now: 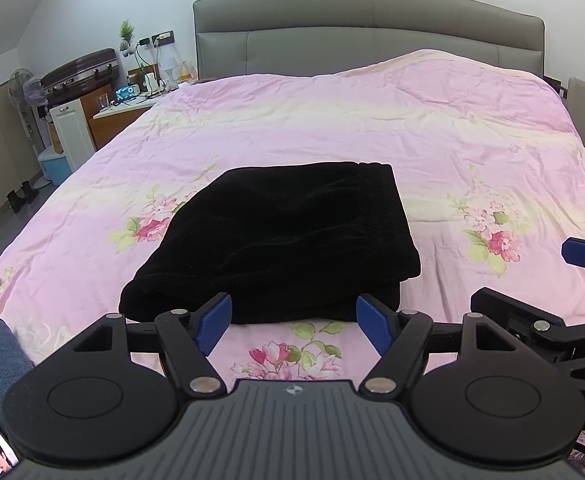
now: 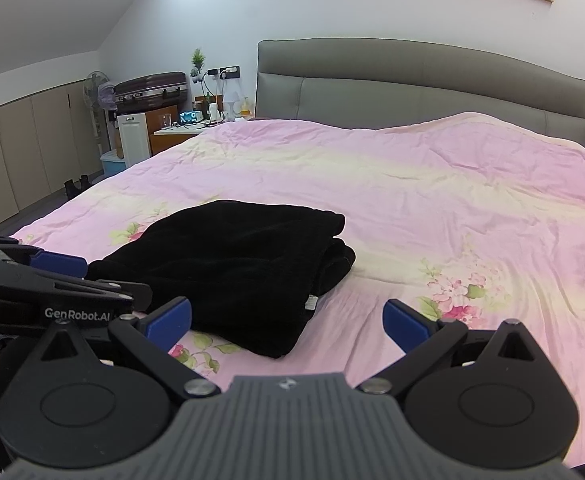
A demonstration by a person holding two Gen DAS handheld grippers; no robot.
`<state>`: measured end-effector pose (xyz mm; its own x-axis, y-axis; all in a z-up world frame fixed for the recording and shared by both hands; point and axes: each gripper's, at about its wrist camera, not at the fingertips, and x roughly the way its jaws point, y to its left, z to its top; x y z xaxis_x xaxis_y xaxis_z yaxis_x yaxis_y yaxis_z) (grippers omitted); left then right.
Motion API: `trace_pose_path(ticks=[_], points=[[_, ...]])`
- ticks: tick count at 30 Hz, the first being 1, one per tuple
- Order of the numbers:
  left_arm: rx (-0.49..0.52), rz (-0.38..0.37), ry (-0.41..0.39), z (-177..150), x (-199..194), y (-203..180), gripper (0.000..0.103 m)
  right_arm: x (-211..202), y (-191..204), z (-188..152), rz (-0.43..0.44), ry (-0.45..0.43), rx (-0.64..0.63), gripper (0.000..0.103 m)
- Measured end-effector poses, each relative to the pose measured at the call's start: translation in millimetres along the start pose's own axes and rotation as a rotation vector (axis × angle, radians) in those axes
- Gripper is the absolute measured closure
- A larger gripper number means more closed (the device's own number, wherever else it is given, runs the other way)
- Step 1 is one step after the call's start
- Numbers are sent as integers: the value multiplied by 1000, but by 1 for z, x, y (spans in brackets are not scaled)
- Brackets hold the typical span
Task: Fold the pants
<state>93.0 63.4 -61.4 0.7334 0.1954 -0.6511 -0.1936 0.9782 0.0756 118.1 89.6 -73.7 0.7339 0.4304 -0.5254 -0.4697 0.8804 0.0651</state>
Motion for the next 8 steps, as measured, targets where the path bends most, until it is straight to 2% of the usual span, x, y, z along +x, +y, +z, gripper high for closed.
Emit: trace_pose_path(ticks=[8], points=[[-5, 5, -13, 0, -3, 1, 17, -1, 1, 1, 5, -4, -4, 5]])
